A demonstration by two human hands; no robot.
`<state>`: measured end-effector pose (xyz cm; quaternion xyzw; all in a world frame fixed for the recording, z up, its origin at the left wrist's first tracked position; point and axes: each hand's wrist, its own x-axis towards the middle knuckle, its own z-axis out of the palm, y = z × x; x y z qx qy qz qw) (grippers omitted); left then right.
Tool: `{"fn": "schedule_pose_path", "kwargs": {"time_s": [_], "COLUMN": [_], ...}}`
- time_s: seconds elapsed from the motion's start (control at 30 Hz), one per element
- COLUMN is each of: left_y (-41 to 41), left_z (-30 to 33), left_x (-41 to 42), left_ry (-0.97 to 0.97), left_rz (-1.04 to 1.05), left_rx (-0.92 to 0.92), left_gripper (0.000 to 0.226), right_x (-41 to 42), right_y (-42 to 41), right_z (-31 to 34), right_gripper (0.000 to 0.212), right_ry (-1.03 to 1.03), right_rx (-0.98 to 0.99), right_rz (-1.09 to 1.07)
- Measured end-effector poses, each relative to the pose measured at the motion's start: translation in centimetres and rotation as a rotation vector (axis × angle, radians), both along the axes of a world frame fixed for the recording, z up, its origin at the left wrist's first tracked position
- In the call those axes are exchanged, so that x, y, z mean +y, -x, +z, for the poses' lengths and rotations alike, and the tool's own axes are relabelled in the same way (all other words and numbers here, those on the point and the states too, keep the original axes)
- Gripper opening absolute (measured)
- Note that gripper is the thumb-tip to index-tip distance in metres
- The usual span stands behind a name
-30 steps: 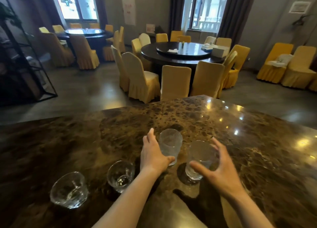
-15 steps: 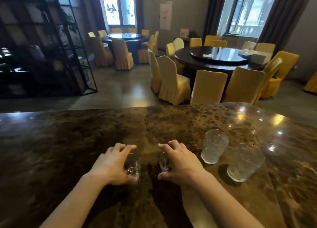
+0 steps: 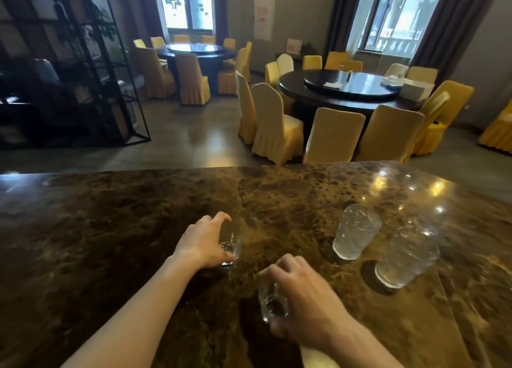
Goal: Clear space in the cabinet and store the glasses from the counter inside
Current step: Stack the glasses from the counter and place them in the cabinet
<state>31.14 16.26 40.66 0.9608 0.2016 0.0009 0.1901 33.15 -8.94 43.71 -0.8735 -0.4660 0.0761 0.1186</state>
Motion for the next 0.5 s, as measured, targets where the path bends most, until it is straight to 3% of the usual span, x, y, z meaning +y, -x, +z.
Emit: {"fn": "schedule_pose_path", "kwargs": {"time_s": [0.5], "left_y": [-3.5], "left_z": [-1.0], "left_x": [-2.7], "left_ry": [0.006], "left_rz": [-0.112], "left_rx": [-0.041], "left_gripper": [0.088], "right_x": [5.3], "right_y": [3.2], "right_z": [-1.4], "right_gripper": [0.078], "right_ry": [0.034], "right_rx": [0.022], "right_rz": [0.061]}}
